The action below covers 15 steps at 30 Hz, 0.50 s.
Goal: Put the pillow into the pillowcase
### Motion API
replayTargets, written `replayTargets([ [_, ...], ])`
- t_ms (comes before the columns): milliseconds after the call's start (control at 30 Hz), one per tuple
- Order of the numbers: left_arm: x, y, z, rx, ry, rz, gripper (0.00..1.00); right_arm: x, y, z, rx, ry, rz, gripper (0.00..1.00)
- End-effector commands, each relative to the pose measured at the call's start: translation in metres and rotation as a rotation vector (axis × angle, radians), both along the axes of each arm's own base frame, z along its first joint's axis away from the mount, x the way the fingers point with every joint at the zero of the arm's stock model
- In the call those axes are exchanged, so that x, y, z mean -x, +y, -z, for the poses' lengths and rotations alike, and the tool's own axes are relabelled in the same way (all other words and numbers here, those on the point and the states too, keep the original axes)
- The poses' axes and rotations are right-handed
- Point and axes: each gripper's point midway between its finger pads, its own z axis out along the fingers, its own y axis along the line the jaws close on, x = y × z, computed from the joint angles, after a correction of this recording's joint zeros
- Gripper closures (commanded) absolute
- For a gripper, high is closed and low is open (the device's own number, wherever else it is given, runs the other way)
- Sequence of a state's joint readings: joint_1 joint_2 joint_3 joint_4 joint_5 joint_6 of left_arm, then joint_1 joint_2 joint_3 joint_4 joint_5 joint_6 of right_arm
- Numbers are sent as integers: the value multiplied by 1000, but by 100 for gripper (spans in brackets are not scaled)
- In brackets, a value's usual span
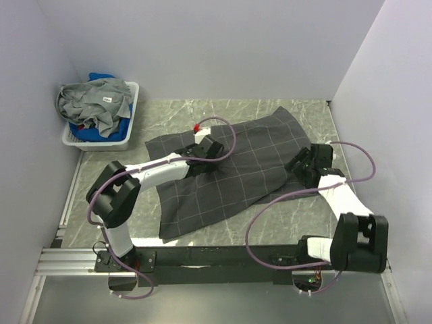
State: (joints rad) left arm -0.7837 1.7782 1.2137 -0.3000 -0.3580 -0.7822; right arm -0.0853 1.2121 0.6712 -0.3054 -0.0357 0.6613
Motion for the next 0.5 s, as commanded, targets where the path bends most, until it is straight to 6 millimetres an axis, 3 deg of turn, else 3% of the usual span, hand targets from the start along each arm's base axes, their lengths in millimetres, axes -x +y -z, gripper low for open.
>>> replayTargets([
  [0,-20,47,19,-31,52,-81,99,-37,10,-24,-36,-109,-59,29],
  [33,-21,51,18,-14,52,-87,99,-40,12,-24,-43,-115,-71,37],
  [67,-21,59,19,-13,54,-93,99,-42,19,-27,-48,-120,-99,58],
  [100,-26,69,10,3,39,-114,99,-43,23,-28,-41,-119,-114,69],
  [133,-27,75,7,6,37,-121,99,-40,31,-28,-36,-103,-138,77],
  [167,-29,82,5,10,36,-132,99,-39,48,-34,-16,-113,-190,91],
  [200,-34,92,-5,29,22,-156,99,-36,61,-37,1,-117,-226,95],
  [267,-33,105,-7,30,22,-175,99,-23,84,-41,46,-117,-286,98],
  [333,-31,118,-6,38,33,-199,99,-19,83,-36,60,-126,-275,99],
  [400,-30,132,-1,53,45,-235,99,-12,80,-18,75,-83,-282,97],
  [467,-24,136,9,92,67,-245,99,-4,71,1,96,-23,-268,75],
])
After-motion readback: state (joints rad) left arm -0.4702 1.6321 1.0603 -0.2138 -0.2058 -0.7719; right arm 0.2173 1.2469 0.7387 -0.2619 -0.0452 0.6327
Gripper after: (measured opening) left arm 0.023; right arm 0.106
